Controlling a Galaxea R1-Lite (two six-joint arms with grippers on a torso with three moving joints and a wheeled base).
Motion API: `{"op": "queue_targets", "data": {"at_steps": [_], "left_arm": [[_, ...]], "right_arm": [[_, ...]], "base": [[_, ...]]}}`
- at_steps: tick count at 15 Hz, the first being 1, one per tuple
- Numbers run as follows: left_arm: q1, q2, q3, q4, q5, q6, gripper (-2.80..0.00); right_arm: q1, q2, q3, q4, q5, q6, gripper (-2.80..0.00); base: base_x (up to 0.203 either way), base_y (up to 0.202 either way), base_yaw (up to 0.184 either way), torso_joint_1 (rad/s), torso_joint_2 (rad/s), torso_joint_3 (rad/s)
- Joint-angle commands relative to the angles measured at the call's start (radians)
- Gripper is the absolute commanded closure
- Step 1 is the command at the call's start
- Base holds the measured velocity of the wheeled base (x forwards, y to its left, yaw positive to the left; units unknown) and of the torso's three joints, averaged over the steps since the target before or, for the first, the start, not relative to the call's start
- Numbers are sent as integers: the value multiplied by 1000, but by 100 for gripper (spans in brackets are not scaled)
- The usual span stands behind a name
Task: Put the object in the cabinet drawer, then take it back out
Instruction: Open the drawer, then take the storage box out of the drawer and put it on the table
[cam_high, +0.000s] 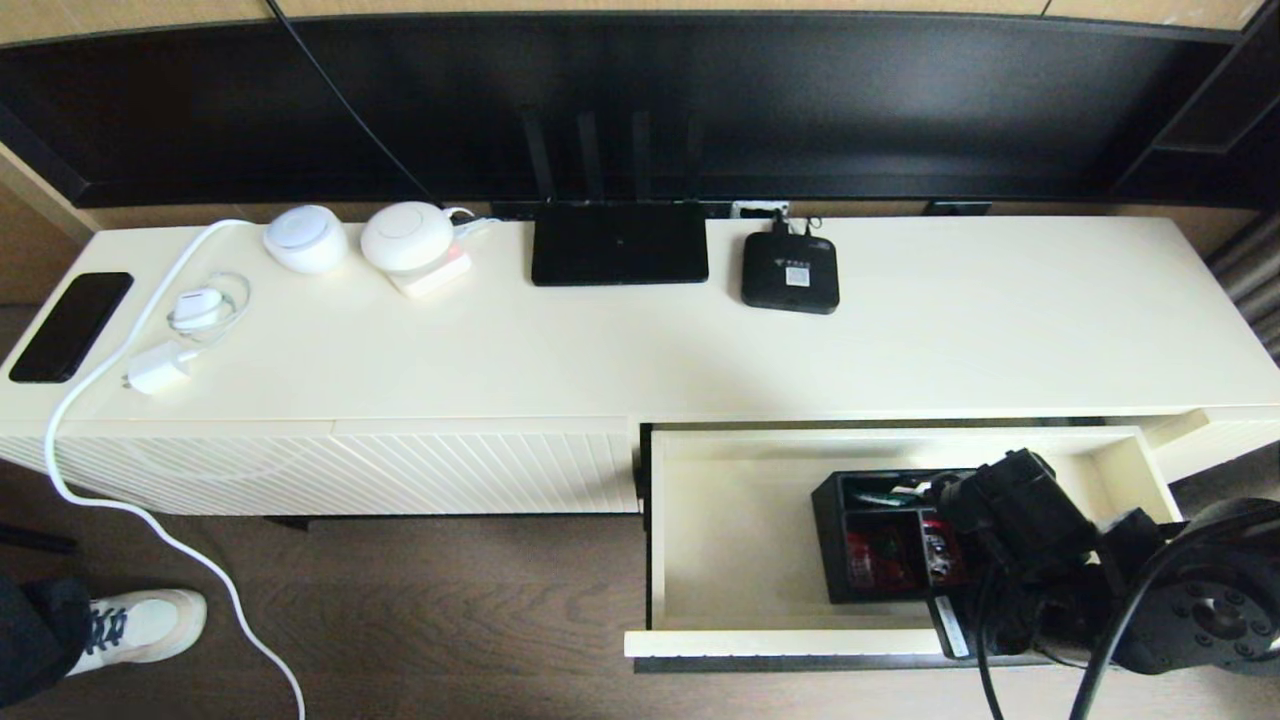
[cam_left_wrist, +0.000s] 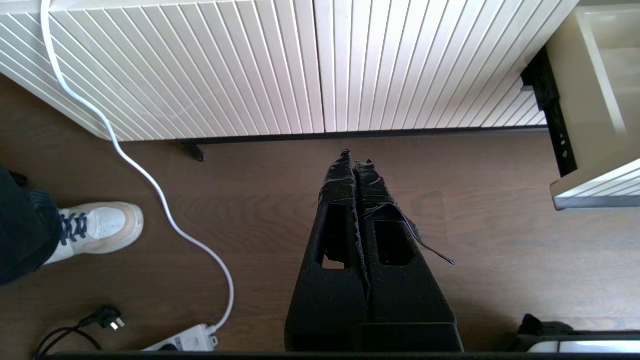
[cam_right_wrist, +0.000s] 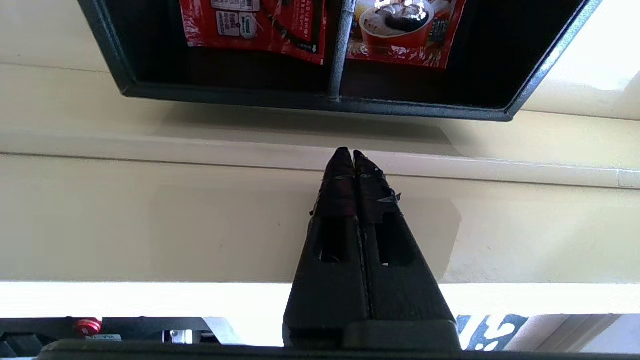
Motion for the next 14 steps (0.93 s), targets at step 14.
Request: {"op": "queue_targets", "data": {"at_steps": [14], "left_arm": [[0, 2, 0, 0, 0, 0, 0]], "right_arm": [[-52, -15, -364, 223, 16, 135, 0]], "base": [[0, 0, 0, 0, 0, 0]]}}
